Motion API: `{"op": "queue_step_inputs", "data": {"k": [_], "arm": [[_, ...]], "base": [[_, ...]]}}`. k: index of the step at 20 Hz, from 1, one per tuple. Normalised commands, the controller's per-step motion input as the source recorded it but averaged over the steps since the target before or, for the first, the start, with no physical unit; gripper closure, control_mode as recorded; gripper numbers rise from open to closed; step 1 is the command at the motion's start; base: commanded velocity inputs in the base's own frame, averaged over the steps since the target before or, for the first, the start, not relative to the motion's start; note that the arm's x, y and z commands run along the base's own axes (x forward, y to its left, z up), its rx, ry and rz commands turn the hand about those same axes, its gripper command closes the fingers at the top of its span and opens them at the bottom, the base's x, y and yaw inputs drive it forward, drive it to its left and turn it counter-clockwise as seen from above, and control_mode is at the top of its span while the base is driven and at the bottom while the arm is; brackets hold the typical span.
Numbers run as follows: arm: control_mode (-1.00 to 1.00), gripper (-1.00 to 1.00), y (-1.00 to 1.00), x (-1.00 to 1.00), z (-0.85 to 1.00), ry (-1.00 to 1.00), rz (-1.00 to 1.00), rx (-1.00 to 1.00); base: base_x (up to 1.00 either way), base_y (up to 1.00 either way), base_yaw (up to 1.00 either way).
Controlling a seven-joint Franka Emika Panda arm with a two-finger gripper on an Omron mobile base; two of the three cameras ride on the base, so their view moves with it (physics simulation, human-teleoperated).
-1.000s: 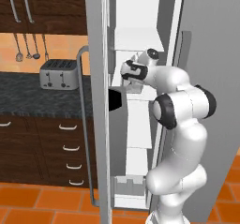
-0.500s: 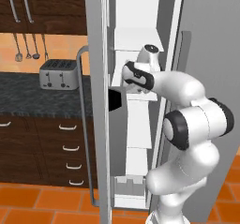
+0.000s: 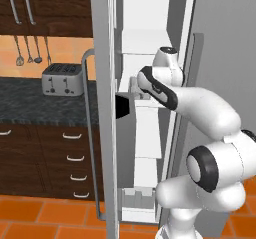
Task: Take the meat container that has the fish and place it on the second highest rack of the freezer. Then take the vegetable container that has the mushroom and carrot and place it on the highest rack of the freezer.
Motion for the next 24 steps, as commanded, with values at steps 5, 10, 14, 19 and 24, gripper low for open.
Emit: {"op": "queue_step_inputs", "data": {"k": [5, 10, 14, 19, 24], "arm": [[-1.00, -1.00, -0.68, -1.00, -0.37, -0.14, 0.60, 0.00], [-1.00, -1.00, -0.16, -1.00, 0.01, -0.04, 0.64, 0.00], [-1.00, -1.00, 0.26, -1.00, 0.17, 0.10, 0.62, -0.03], [-1.00, -1.00, 0.43, -1.00, 0.29, 0.24, 0.37, -0.09], [-1.00, -1.00, 0.04, -1.00, 0.02, -0.24, -0.06, -0.16]], "base": [[0.00, 0.00, 0.00], [0.00, 0.00, 0.00], [0.00, 0.00, 0.00], [0.00, 0.00, 0.00], [0.00, 0.00, 0.00]]}}
